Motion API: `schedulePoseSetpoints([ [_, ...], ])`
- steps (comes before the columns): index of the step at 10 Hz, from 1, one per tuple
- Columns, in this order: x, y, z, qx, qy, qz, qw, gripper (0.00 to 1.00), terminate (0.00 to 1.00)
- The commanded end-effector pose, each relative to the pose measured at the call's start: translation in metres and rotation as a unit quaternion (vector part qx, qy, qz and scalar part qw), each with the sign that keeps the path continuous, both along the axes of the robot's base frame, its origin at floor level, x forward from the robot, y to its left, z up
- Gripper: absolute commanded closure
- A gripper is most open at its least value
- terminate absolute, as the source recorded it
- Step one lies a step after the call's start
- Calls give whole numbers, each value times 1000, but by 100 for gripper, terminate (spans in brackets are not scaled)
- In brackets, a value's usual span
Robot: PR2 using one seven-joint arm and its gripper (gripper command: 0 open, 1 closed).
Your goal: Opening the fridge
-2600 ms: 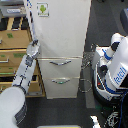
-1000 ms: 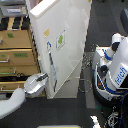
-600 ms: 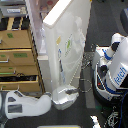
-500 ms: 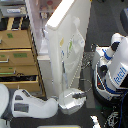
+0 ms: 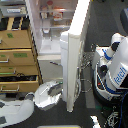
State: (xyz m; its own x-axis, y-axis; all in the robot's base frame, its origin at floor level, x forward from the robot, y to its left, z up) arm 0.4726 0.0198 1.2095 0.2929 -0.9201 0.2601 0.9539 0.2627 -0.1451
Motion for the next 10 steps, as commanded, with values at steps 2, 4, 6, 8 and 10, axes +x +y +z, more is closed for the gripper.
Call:
schedulePoseSetpoints([
  [2, 258, 172, -244, 307, 64, 269, 911, 0, 0],
  [4, 252, -6, -237, 298, 67, 324, 896, 0, 0],
  [6, 192, -164, -201, 272, 53, 263, 924, 0, 0],
  [8, 152, -224, -168, 265, 51, 253, 929, 0, 0],
  [10, 59, -287, -75, 146, 56, 121, 980, 0, 0],
])
